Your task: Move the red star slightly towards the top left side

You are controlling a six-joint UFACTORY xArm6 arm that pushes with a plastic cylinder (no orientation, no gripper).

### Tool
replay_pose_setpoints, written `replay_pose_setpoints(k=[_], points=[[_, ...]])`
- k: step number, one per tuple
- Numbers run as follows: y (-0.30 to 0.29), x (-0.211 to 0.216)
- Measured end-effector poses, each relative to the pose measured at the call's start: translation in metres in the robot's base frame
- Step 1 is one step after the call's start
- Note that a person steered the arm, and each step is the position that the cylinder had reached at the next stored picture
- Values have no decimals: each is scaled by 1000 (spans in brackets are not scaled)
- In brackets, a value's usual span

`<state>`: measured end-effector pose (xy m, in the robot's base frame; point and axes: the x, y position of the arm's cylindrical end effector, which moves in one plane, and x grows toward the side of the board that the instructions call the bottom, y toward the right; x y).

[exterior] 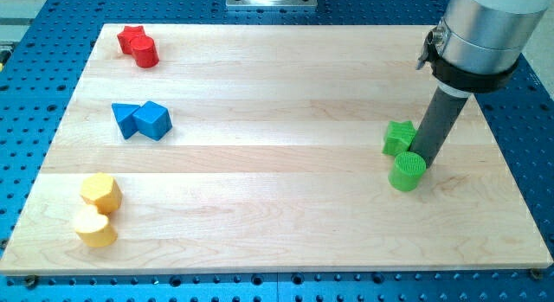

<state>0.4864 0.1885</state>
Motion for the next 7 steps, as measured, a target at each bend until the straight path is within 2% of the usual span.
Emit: replay_pose_setpoints(k=[1,2,3,4,5,6,7], points=[[-5,-17],[16,-19],[58,-65],[17,-139],[-92,-206],[-212,-255],[-314,-270]])
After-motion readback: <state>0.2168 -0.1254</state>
